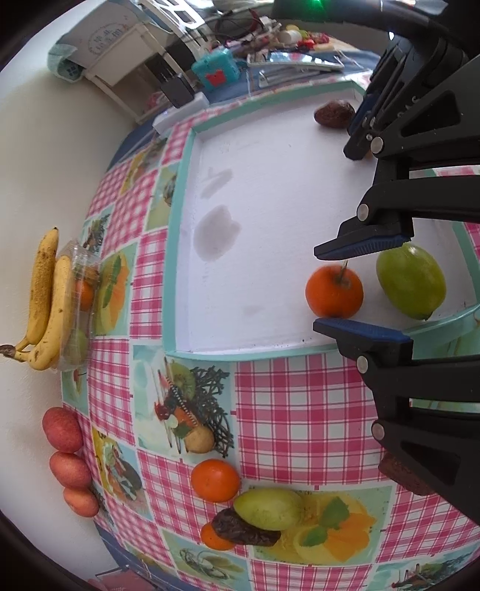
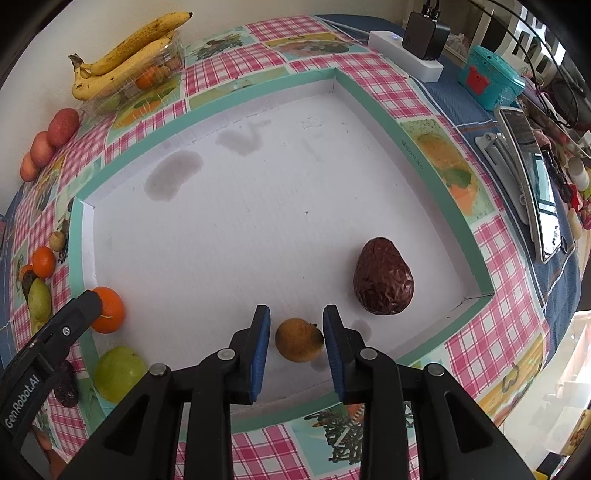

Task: Organize fruits
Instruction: 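Open both tools to release the brown fruit and orange in the tray, then move both tools back toward the fruits beside the tray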

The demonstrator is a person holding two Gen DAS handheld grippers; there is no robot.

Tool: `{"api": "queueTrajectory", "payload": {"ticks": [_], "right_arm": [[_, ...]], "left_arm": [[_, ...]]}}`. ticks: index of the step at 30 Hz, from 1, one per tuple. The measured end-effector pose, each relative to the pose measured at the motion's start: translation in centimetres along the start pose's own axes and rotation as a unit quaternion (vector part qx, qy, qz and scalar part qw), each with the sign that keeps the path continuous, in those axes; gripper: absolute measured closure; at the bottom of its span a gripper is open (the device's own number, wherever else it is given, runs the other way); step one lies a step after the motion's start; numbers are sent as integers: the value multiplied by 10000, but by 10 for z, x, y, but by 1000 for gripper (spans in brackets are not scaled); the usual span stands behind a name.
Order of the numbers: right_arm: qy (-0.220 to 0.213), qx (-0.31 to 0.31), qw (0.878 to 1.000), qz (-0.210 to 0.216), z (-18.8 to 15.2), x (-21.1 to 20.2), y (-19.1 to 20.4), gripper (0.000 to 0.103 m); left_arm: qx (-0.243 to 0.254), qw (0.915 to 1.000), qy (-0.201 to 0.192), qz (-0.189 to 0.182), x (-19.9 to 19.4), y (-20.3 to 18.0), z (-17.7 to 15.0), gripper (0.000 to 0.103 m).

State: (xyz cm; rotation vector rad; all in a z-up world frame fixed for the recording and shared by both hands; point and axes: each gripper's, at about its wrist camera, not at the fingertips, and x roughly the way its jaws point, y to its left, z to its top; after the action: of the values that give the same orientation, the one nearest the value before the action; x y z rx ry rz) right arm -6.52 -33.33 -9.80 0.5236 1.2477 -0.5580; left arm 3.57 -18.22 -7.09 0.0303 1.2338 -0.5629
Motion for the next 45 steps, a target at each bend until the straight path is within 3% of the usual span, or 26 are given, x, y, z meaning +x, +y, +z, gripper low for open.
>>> {"api": "queueTrajectory", "payload": {"ticks": [7, 8, 9, 10, 11, 12, 16, 20, 22, 30, 35, 45], "right_arm": [[-241, -4, 9997, 51, 3, -14, -2, 72], [-263, -30, 9996, 52, 3, -15, 0, 66], [-290, -64, 9996, 31, 3, -17, 1, 49], [-323, -92, 9994, 3, 2, -18, 3, 40], [-360, -113, 9993, -23, 3, -19, 4, 30], [-390, -114, 9992, -21, 2, -19, 8, 29], [-445, -159, 9989, 10, 2, -19, 7, 22], [-496, -289, 9983, 13, 3, -18, 13, 20], [-530, -347, 9980, 50, 2, -19, 15, 12], [-878, -565, 9944, 186, -2, -30, 30, 11], [-848, -504, 9943, 413, -4, -33, 40, 11], [-682, -972, 9889, 889, -14, -42, 89, 11]], "left_arm": [[26, 9992, -400, 31, -32, -2, 10, 67], [-26, 9990, -418, 135, -35, 2, 11, 66], [-99, 9987, -434, 259, -37, 6, 12, 60], [-193, 9979, -445, 433, -40, 12, 13, 46], [-276, 9966, -426, 647, -42, 18, 13, 38], [-361, 9943, -392, 919, -43, 25, 12, 31], [-662, 9841, -288, 1624, -45, 55, 10, 29], [-996, 9778, -319, 1814, -52, 79, 8, 17], [-1051, 9748, -371, 1930, -56, 86, 7, 8], [-1128, 9591, -636, 2517, -76, 108, 12, 1], [-1288, 9565, -729, 2514, -88, 123, 12, 1], [-1329, 9505, -986, 2629, -121, 156, 12, 1]]}}
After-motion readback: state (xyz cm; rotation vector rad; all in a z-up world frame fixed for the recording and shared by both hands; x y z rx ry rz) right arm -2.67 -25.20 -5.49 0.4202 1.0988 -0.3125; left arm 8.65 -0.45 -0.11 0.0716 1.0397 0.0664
